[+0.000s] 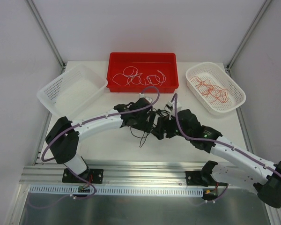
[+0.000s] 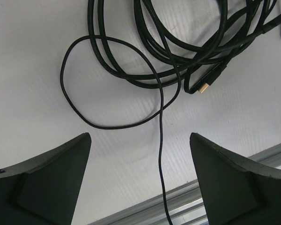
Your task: Untangle the cables
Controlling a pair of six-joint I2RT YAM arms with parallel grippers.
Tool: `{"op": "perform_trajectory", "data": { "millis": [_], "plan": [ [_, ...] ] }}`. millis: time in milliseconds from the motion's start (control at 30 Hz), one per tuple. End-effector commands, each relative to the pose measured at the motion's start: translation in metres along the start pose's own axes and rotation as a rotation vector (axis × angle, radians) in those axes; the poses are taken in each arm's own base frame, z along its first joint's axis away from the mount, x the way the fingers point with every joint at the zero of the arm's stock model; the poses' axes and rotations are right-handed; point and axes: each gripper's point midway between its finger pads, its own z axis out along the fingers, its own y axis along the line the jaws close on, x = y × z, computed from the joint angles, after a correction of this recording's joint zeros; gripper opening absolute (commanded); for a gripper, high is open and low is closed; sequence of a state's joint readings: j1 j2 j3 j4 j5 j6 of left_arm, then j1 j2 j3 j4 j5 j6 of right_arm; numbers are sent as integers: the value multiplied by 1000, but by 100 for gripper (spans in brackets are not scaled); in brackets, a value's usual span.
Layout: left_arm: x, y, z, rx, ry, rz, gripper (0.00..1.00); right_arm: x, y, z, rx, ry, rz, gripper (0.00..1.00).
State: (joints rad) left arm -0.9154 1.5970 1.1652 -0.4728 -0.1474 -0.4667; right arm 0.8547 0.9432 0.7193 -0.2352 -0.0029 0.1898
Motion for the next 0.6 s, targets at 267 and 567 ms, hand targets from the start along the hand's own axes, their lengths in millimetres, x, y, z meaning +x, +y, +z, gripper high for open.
{"op": "perform_trajectory", "data": {
  "millis": [267, 567],
  "plan": [
    [-9, 12, -2, -137, 39, -183, 88, -5, 76, 15, -196, -57, -36, 76],
    [-8, 16, -8, -151, 33, -203, 87, 3, 74, 39, -112, -69, 9, 62]
  ]
}}
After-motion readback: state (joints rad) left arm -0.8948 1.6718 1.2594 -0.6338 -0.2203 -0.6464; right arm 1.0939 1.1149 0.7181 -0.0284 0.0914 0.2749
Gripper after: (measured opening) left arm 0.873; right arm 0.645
